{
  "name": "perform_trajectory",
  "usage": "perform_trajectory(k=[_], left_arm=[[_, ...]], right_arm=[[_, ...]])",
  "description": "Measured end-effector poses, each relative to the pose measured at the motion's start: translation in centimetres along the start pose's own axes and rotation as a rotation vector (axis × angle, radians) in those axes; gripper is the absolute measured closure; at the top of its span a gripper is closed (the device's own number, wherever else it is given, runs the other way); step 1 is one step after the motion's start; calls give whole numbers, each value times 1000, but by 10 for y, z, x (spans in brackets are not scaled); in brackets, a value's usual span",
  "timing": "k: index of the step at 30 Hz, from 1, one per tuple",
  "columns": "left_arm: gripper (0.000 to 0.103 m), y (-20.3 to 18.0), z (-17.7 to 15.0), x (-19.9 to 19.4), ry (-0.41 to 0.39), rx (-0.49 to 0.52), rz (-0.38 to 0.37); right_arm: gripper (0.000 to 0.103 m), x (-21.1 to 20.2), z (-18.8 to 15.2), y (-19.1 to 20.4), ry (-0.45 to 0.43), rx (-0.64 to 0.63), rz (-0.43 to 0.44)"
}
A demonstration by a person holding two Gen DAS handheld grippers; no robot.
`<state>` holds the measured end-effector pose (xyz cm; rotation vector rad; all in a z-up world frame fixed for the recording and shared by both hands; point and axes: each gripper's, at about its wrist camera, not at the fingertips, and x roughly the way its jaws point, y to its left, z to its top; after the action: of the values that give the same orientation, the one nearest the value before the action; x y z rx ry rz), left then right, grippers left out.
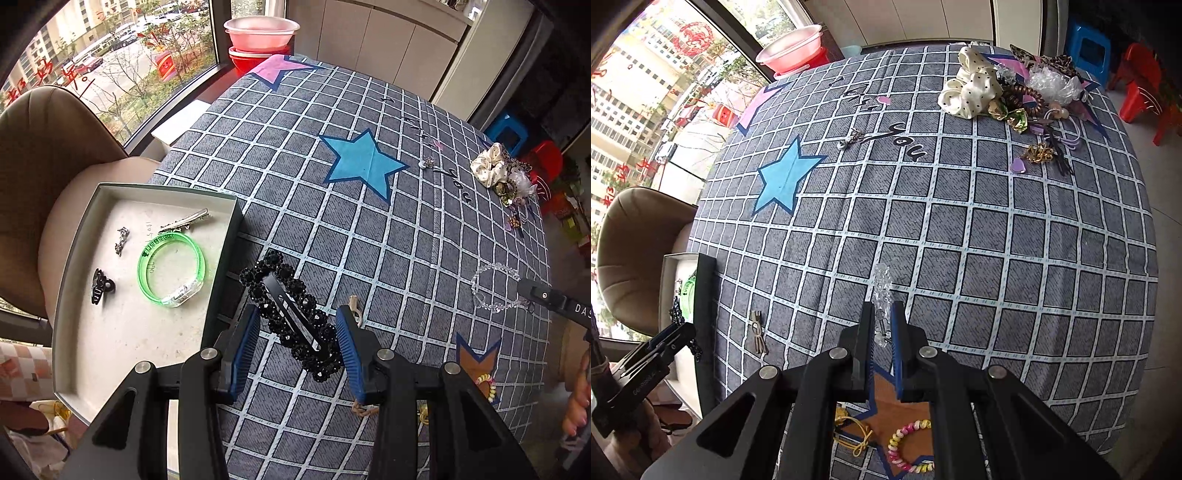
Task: Organize jewelry
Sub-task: 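Carry the beaded clip toward the white box with the left tool while the right tool lifts the bracelet, then lower the beaded clip and bracelet into the white box and open both tools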
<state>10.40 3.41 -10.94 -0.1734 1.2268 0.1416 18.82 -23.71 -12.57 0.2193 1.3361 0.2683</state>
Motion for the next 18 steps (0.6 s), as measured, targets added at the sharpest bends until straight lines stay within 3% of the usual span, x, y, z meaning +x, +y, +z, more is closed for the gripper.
perform_trajectory(k=[9,18], left_arm=[[53,54,-7,-28,-25,-18,-5],[53,127,-33,-45,-21,-96,43]], right_arm=[[94,-24,-6,60,-34,-34,4],[94,-32,-17,151,-29,-158,56]])
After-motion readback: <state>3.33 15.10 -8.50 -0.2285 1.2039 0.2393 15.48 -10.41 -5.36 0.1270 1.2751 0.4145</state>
